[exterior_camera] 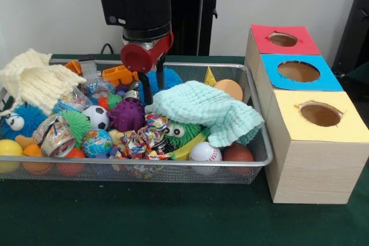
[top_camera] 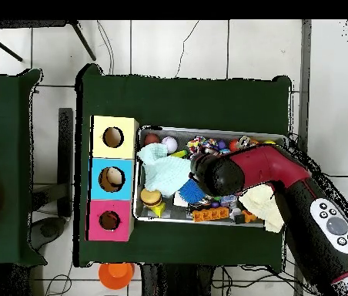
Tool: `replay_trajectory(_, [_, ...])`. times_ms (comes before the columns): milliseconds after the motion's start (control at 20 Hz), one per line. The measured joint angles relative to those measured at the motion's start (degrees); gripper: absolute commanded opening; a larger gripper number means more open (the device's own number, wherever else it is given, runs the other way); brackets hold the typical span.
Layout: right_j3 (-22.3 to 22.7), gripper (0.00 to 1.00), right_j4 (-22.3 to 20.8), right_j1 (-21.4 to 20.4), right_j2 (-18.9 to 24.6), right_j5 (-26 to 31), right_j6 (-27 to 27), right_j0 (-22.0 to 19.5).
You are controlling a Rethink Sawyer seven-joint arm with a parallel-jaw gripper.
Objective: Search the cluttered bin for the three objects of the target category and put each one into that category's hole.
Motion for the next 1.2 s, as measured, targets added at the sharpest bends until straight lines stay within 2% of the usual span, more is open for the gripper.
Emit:
replay_trajectory(700, [-5.28, 1.00, -6.99, 4.57, -0.16, 0.00, 0.00, 0.52])
replay_trajectory(1200, [-9.48, 1.00, -11.63, 7.23, -2.48, 0.00, 0.00, 3.43])
